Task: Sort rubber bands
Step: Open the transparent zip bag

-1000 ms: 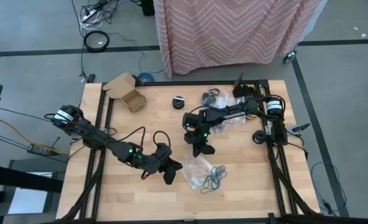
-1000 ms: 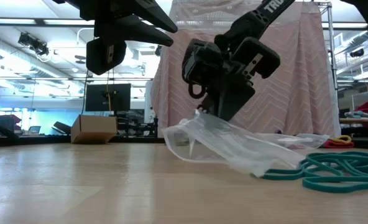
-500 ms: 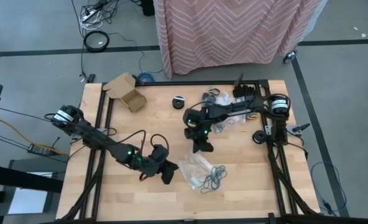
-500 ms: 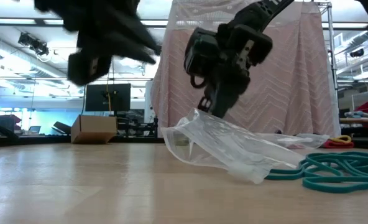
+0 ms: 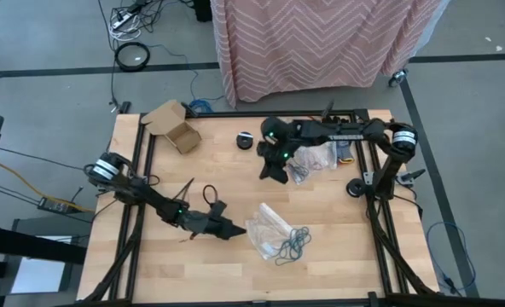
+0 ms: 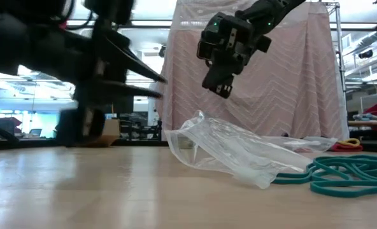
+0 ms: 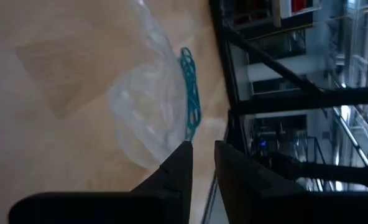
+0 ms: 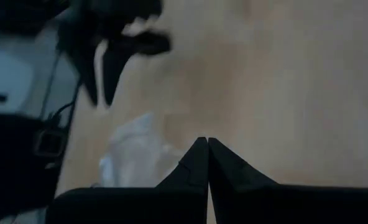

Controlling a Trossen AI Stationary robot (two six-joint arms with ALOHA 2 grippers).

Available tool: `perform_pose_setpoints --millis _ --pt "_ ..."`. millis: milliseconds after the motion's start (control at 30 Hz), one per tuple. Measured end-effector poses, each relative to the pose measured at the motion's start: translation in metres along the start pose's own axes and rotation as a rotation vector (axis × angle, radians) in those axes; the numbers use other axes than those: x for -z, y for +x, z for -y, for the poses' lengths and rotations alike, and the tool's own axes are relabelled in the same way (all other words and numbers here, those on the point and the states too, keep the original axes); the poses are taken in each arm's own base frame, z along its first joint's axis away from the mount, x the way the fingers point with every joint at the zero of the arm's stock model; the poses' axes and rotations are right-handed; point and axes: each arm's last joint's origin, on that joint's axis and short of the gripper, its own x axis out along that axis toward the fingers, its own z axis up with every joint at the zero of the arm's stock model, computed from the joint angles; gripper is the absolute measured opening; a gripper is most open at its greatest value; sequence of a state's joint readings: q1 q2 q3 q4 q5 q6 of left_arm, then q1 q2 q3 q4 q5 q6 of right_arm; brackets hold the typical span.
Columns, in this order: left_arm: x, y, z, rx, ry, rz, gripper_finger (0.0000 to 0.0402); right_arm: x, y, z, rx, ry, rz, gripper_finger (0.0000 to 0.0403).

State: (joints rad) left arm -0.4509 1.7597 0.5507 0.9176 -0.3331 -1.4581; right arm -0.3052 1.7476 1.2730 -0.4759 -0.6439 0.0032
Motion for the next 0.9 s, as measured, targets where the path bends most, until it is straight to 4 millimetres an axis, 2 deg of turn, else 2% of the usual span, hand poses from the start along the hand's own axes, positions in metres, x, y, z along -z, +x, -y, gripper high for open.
perform_pose_setpoints --millis 200,433,500,667,767,900 --pt "0.006 0.021 -0.002 -0.045 -0.012 -0.025 0.0092 0.01 -0.038 0.011 0.161 0.093 0.09 0.0" --pt "0.01 0.023 -0.005 -0.078 -0.079 -0.04 0.011 0.046 -0.072 0.014 0.19 0.181 0.175 0.0024" --pt "0.011 0.022 -0.007 -0.098 -0.106 -0.045 0.011 0.059 -0.074 0.014 0.191 0.224 0.182 0.0037" --pt "0.012 0.022 -0.007 -0.105 -0.135 -0.05 0.011 0.089 -0.065 0.012 0.153 0.309 0.142 0.0068" --pt "0.013 0.022 -0.007 -0.113 -0.161 -0.075 0.011 0.101 -0.055 0.009 0.113 0.351 0.108 0.0086" --pt "0.015 0.022 -0.008 -0.119 -0.166 -0.102 0.0111 0.107 -0.047 0.005 0.096 0.371 0.08 0.0107"
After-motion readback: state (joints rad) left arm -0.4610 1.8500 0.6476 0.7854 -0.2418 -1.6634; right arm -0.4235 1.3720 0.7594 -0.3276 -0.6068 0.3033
